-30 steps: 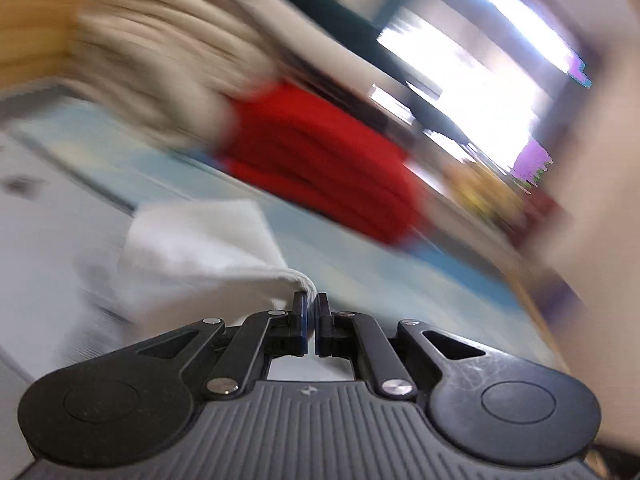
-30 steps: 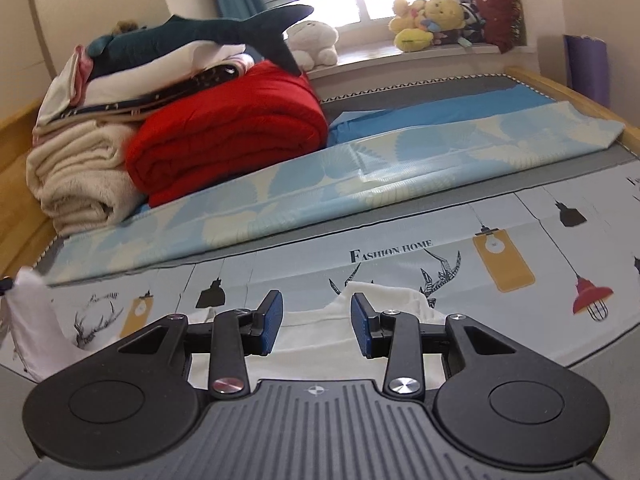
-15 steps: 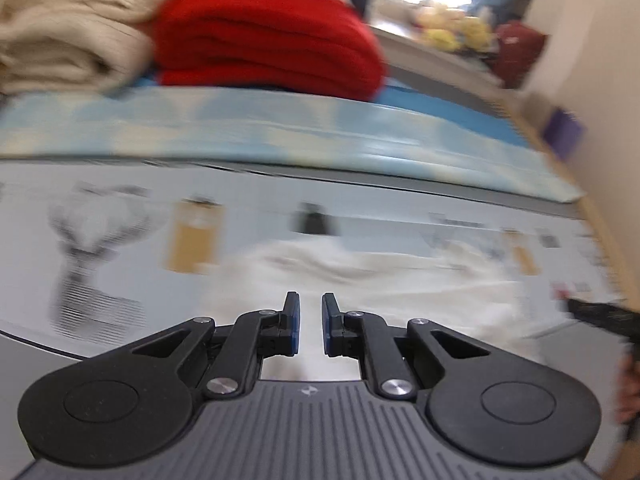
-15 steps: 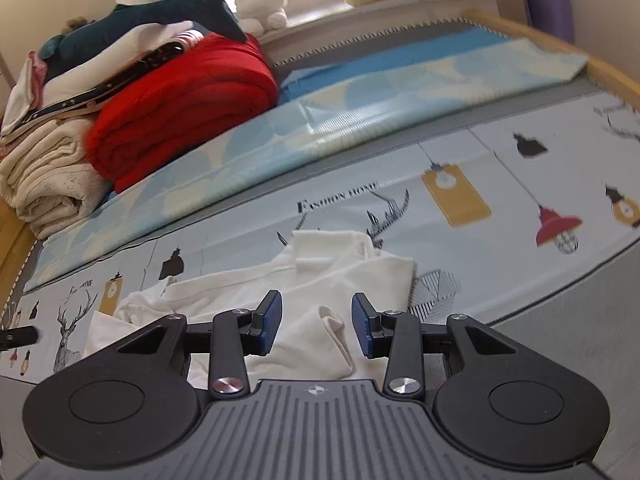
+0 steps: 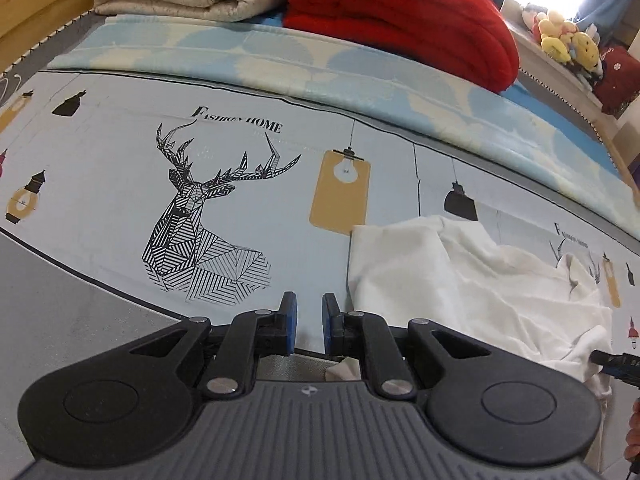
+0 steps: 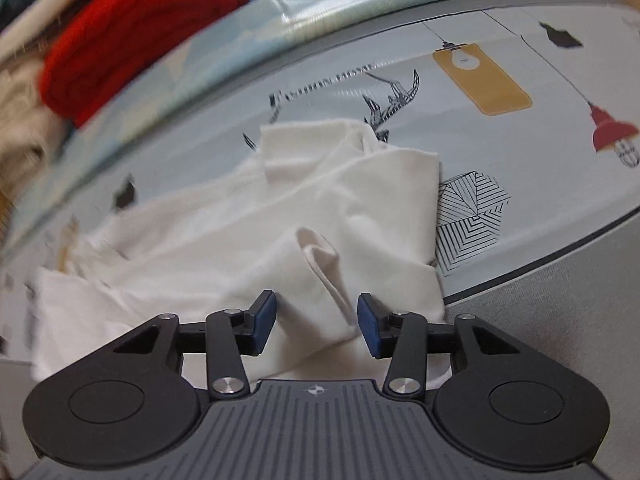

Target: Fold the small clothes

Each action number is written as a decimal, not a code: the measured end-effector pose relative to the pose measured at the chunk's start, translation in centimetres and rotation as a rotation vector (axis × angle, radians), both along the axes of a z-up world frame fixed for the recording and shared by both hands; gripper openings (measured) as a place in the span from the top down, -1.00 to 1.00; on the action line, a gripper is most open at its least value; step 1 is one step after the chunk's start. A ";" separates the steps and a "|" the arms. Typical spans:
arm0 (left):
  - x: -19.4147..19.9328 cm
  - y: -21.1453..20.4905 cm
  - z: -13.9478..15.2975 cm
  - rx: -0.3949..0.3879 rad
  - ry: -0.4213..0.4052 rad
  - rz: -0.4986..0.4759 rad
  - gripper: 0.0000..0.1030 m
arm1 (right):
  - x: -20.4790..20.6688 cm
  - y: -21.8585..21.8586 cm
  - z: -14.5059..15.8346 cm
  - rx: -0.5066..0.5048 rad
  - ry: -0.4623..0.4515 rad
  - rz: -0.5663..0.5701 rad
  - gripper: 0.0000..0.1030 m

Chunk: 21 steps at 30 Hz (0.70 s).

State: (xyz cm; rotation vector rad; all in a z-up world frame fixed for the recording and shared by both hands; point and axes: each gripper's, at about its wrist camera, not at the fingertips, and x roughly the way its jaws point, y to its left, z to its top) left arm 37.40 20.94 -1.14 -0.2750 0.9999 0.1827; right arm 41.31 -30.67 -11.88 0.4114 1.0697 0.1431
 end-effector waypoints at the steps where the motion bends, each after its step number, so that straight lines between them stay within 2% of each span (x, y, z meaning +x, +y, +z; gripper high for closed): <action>1: -0.1 -0.1 0.0 -0.005 -0.004 -0.006 0.75 | 0.0 0.3 -0.2 -0.002 0.002 0.008 0.17; 2: -0.3 -0.2 0.3 -0.009 -0.008 -0.013 0.75 | 0.0 0.5 -0.2 0.000 0.002 0.016 0.27; 3: -0.3 -0.4 0.4 -0.013 -0.013 -0.020 0.75 | 0.0 0.7 0.0 0.002 -0.009 0.024 0.67; 6: -0.2 -0.7 0.3 -0.012 -0.011 -0.028 0.75 | -0.5 0.8 1.8 0.032 -0.085 0.039 0.87; 11: -0.3 -1.1 0.3 -0.020 -0.009 -0.043 0.75 | -3.5 -0.7 8.5 0.203 -0.338 0.024 0.88; 13: -0.4 -1.2 0.3 -0.019 -0.007 -0.057 0.75 | -4.4 -2.0 9.6 0.193 -0.383 0.001 0.88; 14: -0.4 -1.3 0.2 -0.019 -0.002 -0.063 0.75 | -4.3 -2.6 9.2 0.142 -0.340 -0.020 0.88; 16: -0.3 -1.5 -0.1 -0.021 0.013 -0.074 0.75 | -3.7 -4.0 5.8 0.030 -0.143 -0.073 0.85; 18: -0.2 -1.9 -0.4 -0.014 0.027 -0.084 0.75 | -3.3 -5.1 2.3 0.006 0.021 -0.075 0.81; 19: -0.2 -2.1 -0.6 -0.011 0.034 -0.089 0.75 | -3.3 -5.4 1.5 -0.011 0.048 -0.070 0.79; 21: -0.1 -2.6 -0.9 -0.017 0.047 -0.101 0.73 | -3.7 -5.9 1.8 -0.044 0.018 -0.094 0.77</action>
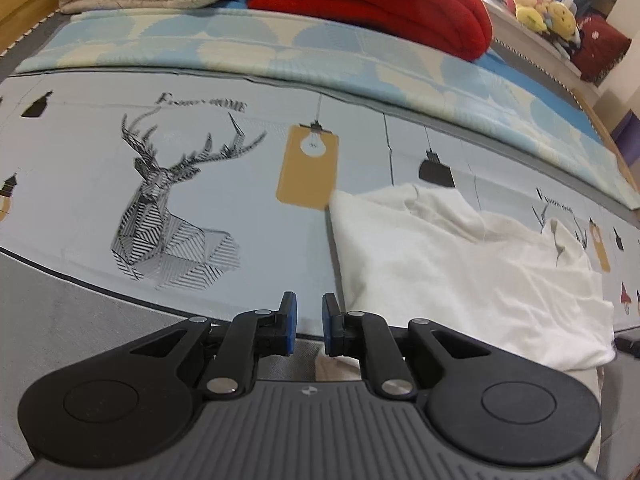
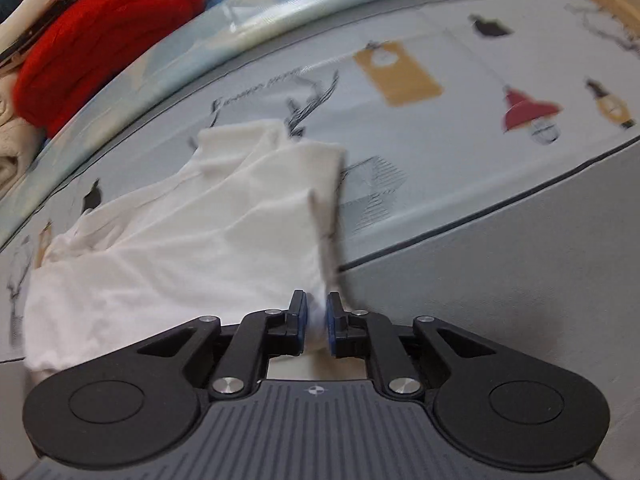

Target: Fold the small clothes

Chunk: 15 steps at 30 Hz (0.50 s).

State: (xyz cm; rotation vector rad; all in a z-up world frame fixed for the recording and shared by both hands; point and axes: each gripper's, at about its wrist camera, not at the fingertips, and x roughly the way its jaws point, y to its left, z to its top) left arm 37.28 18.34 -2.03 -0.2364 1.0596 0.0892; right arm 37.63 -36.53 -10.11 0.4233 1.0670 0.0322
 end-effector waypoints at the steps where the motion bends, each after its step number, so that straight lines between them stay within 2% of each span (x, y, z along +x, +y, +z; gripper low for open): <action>1: 0.1 -0.2 -0.2 -0.005 0.002 -0.008 0.73 | -0.1 -0.2 0.4 0.001 -0.023 -0.017 0.77; 5: 0.5 -1.5 -0.8 -0.033 0.003 -0.057 0.73 | -0.2 -0.6 1.6 0.014 -0.067 -0.031 0.73; 8: 0.8 -2.6 -1.5 -0.031 0.003 -0.107 0.73 | -0.1 0.0 2.2 -0.009 -0.101 -0.006 0.73; 11: 1.0 -3.6 -2.4 -0.048 0.014 -0.154 0.73 | 0.3 0.5 2.4 0.012 -0.132 0.027 0.72; 12: 1.1 -3.9 -2.8 -0.054 0.025 -0.172 0.73 | 0.5 0.7 2.3 0.021 -0.138 0.040 0.66; 13: 1.1 -4.3 -3.2 -0.057 0.034 -0.191 0.73 | 0.6 0.8 2.1 0.031 -0.137 0.053 0.51; 15: 1.1 -4.9 -3.9 -0.037 0.051 -0.226 0.73 | 0.9 1.2 1.2 0.074 -0.101 0.085 0.33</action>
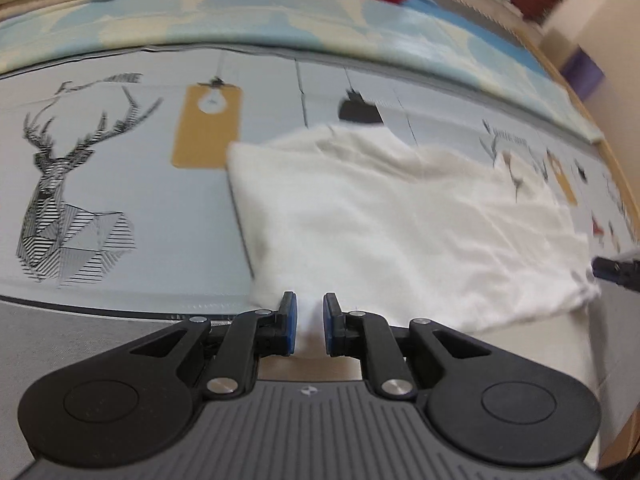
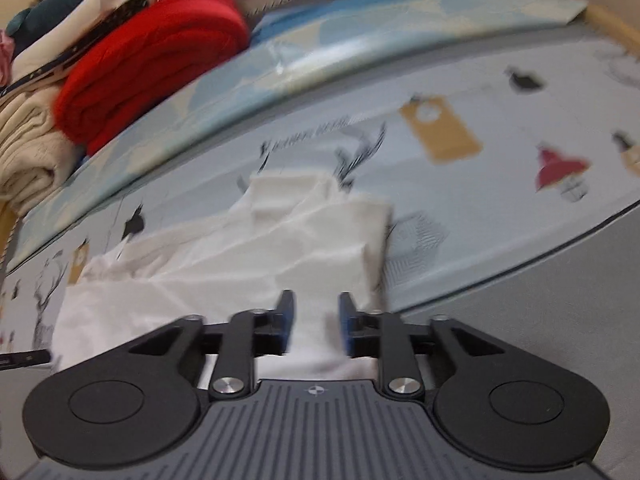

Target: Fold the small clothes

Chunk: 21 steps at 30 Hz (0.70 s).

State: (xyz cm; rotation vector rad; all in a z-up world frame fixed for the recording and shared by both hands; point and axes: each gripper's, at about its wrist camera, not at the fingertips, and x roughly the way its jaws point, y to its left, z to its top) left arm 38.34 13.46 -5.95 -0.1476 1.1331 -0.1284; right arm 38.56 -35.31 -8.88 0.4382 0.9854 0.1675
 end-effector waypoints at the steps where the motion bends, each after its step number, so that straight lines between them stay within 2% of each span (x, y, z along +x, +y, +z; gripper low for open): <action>1: 0.0 -0.2 -0.5 0.023 0.015 -0.010 0.73 | 0.3 0.2 -0.7 0.019 0.026 0.020 0.32; 3: 0.0 -0.2 -2.4 0.102 0.101 -0.009 0.78 | 0.6 0.4 -1.9 -0.021 0.070 0.030 0.32; 4: 0.0 0.1 -3.1 0.113 0.139 0.000 0.79 | 0.7 0.4 -2.4 -0.050 0.090 0.031 0.33; 6: 0.2 0.7 -2.9 0.083 0.155 0.021 0.80 | 0.9 0.1 -3.0 -0.062 0.119 0.030 0.33; 9: 0.5 1.9 -0.5 0.014 0.076 0.072 0.76 | 0.8 0.1 -2.3 -0.051 0.117 0.011 0.32; 12: 1.1 3.7 1.0 -0.082 0.000 0.137 0.72 | 0.8 -0.1 -0.8 -0.034 0.063 -0.010 0.29; 15: 2.1 4.7 0.4 -0.113 -0.021 0.193 0.49 | 1.2 -0.6 0.1 -0.043 -0.009 -0.034 0.17; 16: 2.5 4.9 0.0 -0.120 -0.022 0.206 0.36 | 1.4 -0.9 0.0 -0.054 -0.022 -0.047 0.03; 19: 3.9 5.2 -1.3 -0.146 -0.019 0.219 0.06 | 2.4 -1.7 -0.8 -0.058 -0.027 -0.092 -0.27; 21: 4.4 5.6 -2.1 -0.153 -0.024 0.233 -0.02 | 3.1 -2.2 -1.6 -0.046 -0.018 -0.108 -0.33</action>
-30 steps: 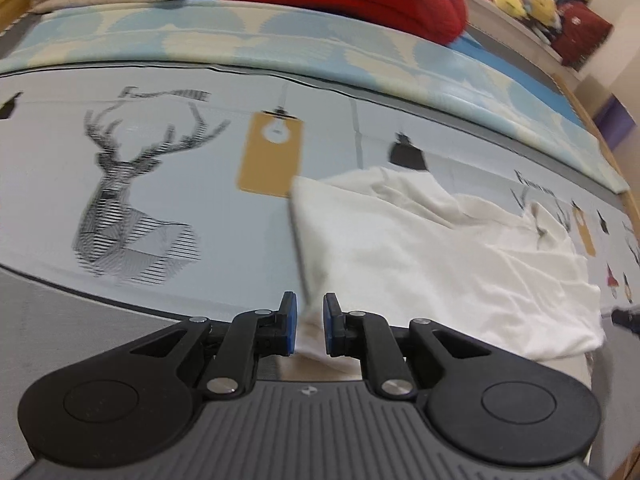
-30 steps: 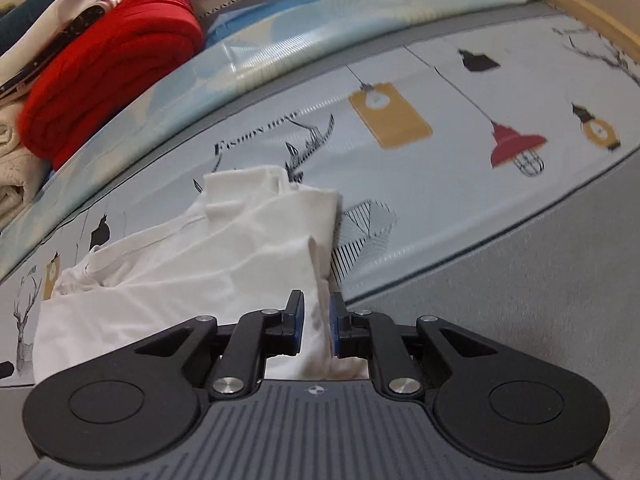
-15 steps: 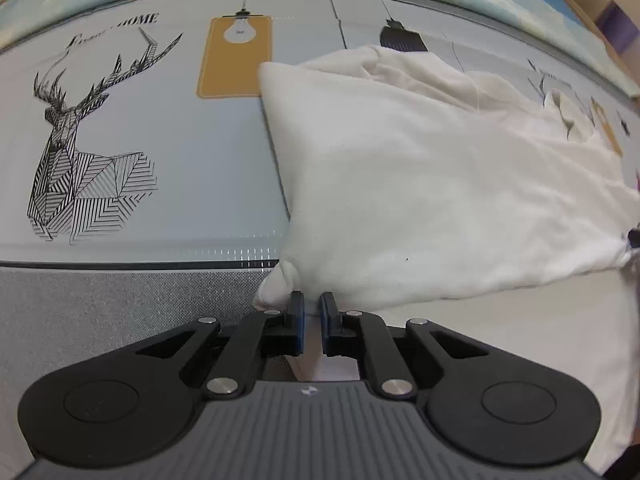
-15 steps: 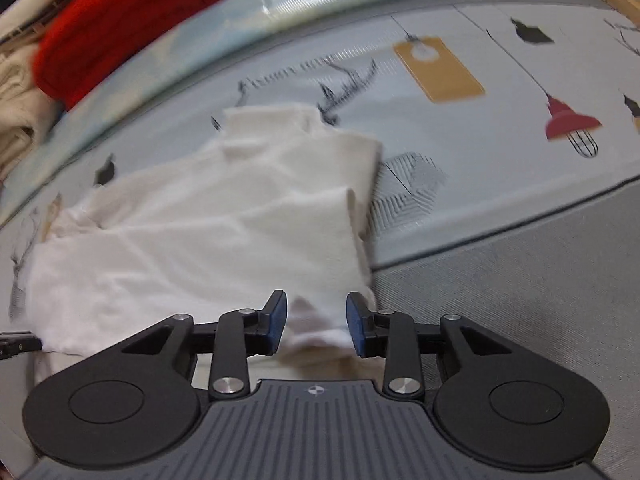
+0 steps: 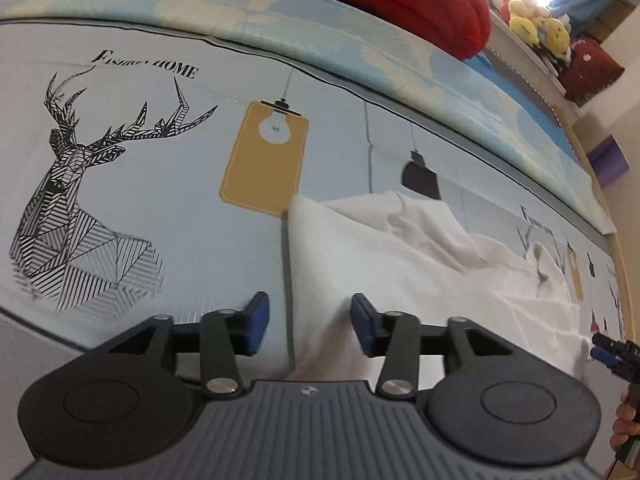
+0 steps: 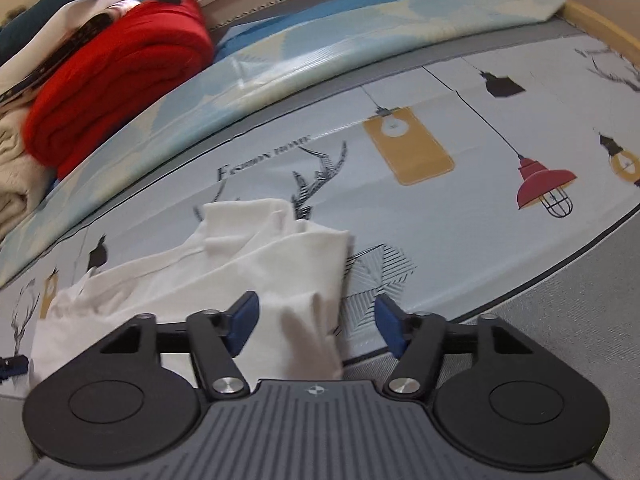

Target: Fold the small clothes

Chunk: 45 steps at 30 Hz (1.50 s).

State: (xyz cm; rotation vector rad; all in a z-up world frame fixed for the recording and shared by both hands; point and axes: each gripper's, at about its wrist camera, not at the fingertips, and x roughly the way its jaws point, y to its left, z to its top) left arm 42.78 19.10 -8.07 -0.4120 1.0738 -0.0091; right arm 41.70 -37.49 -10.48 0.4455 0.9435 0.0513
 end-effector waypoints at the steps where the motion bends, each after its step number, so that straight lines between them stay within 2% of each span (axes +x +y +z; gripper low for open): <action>1: 0.2 0.2 -0.4 -0.008 -0.006 0.006 -0.03 | 0.5 -0.1 -0.5 0.007 0.006 -0.001 -0.34; 7: 2.6 2.3 -2.2 -0.118 -0.033 0.074 -0.02 | 3.0 0.6 -3.8 0.044 0.083 0.031 -0.39; 9: 3.4 2.5 -2.9 -0.148 -0.015 0.068 0.03 | 3.6 0.8 -4.0 0.043 0.067 0.031 -0.42; 10: 3.7 2.3 -3.1 -0.145 -0.016 0.057 0.25 | 3.9 0.9 -3.9 0.037 0.060 0.035 -0.31; 11: 4.0 2.1 -3.2 -0.132 -0.024 0.035 0.84 | 4.3 1.0 -3.8 0.032 0.051 0.036 -0.11; 12: 4.6 1.7 -3.2 -0.118 -0.028 0.000 0.91 | 4.6 1.0 -3.8 0.036 0.039 0.041 0.60; 13: 4.9 1.5 -3.0 -0.097 -0.044 -0.016 0.92 | 5.0 0.8 -3.9 0.052 0.034 0.046 0.85; 14: 5.1 1.2 -2.8 -0.071 -0.065 -0.027 0.93 | 5.3 0.7 -3.8 0.070 0.030 0.050 0.87; 16: 5.6 1.2 -2.2 -0.052 -0.111 -0.019 0.93 | 5.8 0.9 -3.3 0.046 -0.010 0.061 0.90; 18: 6.0 1.3 -1.5 -0.054 -0.171 0.010 0.93 | 6.5 0.5 -2.5 0.043 -0.069 0.043 0.90; 21: 6.6 0.3 -0.7 -0.008 -0.239 0.001 0.91 | 7.5 -0.6 -1.1 0.055 -0.139 -0.035 0.90; 23: 6.8 -0.4 -0.3 0.068 -0.235 0.035 0.77 | 8.0 -0.5 -0.7 0.008 -0.171 -0.030 0.87; 25: 6.6 -0.3 0.2 0.109 -0.225 0.090 0.60 | 8.3 -0.2 -1.0 -0.061 -0.143 -0.021 0.67; 27: 5.6 -0.1 1.1 0.075 -0.271 0.088 0.60 | 8.1 -0.5 -1.1 -0.136 -0.108 -0.068 0.42; 29: 4.8 -0.5 1.6 0.006 -0.301 0.002 0.60 | 7.2 -1.0 -0.8 -0.164 -0.121 -0.098 0.36; 31: 4.1 -1.1 1.1 -0.105 -0.280 -0.131 0.60 | 6.1 -0.8 -0.5 -0.142 -0.157 -0.059 0.36; 33: 3.8 -1.9 -0.3 -0.131 -0.202 -0.234 0.60 | 4.8 -0.1 -0.2 -0.097 -0.207 0.037 0.36; 34: 3.8 -2.7 -1.4 -0.060 -0.127 -0.266 0.66 | 4.2 0.4 -0.1 -0.077 -0.223 0.097 0.35; 35: 3.7 -3.3 -2.2 0.069 -0.059 -0.268 0.83 | 3.6 1.0 -0.3 -0.064 -0.226 0.161 0.33; 36: 3.3 -3.5 -2.2 0.112 -0.067 -0.250 0.83 | 3.3 1.5 -0.7 -0.075 -0.211 0.213 0.32; 38: 3.0 -3.3 -1.0 0.096 -0.069 -0.185 0.83 | 3.2 2.5 -2.5 -0.198 -0.083 0.252 0.31; 39: 2.6 -3.4 0.0 0.112 -0.077 -0.152 0.83 | 3.0 2.4 -3.5 -0.254 -0.010 0.239 0.06; 41: 1.3 -4.0 1.7 0.156 -0.093 -0.147 0.81 | 1.9 0.9 -3.0 -0.199 0.000 0.166 0.00; 42: 0.7 -4.4 2.3 0.174 -0.073 -0.162 0.81 | 1.5 0.3 -2.2 -0.194 0.011 0.141 0.00; 45: -2.2 -4.5 4.6 0.188 -0.033 -0.161 0.78 | -1.3 -0.7 1.9 -0.233 -0.067 0.131 0.01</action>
